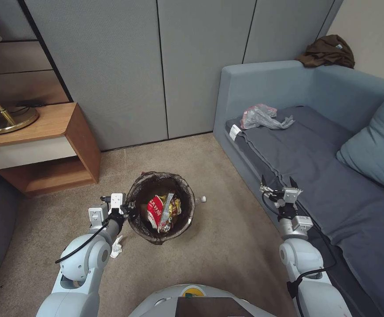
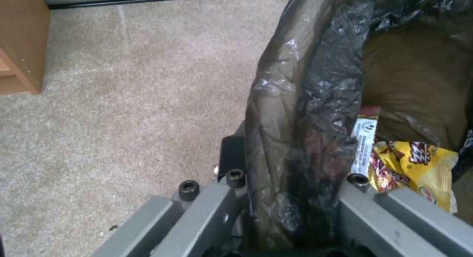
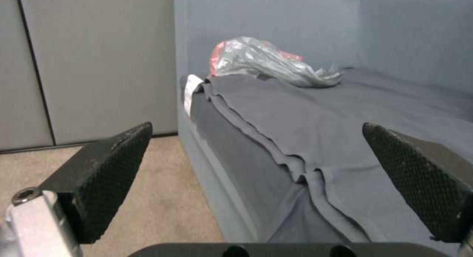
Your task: Pick up the trash bin, then pick up the garbage from the floor and place it into the trash bin.
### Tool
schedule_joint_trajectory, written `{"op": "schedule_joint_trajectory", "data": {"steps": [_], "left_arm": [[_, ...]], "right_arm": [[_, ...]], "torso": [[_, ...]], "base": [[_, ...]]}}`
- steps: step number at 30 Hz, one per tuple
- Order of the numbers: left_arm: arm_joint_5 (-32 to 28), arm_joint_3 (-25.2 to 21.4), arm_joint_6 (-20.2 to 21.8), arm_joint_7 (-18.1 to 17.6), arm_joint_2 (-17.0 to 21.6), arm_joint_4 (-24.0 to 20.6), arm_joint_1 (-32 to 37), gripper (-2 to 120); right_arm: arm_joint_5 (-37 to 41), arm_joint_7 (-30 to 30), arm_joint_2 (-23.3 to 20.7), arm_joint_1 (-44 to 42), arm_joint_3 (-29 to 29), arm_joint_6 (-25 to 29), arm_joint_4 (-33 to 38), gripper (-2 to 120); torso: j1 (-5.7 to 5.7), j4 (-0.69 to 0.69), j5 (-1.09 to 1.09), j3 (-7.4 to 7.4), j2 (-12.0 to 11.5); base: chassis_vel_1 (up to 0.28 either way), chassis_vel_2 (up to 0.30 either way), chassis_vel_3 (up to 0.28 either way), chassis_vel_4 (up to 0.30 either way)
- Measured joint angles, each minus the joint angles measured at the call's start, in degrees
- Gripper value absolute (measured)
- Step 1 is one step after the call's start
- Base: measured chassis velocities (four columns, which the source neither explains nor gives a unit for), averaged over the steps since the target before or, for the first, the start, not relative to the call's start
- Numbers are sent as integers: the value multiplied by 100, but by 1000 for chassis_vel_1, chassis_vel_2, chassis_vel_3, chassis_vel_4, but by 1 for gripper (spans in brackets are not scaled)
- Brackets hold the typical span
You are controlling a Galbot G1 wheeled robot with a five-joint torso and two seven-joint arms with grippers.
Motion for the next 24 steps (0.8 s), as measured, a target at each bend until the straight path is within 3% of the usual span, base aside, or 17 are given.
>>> {"op": "schedule_joint_trajectory", "data": {"steps": [24], "left_arm": [[-54, -14, 23, -39, 29, -13, 14, 0]], "right_arm": [[-57, 11, 5, -20, -87, 16, -28, 100]], "torso": [[0, 0, 0, 0, -1]], "base": [[0, 0, 0, 0]]}}
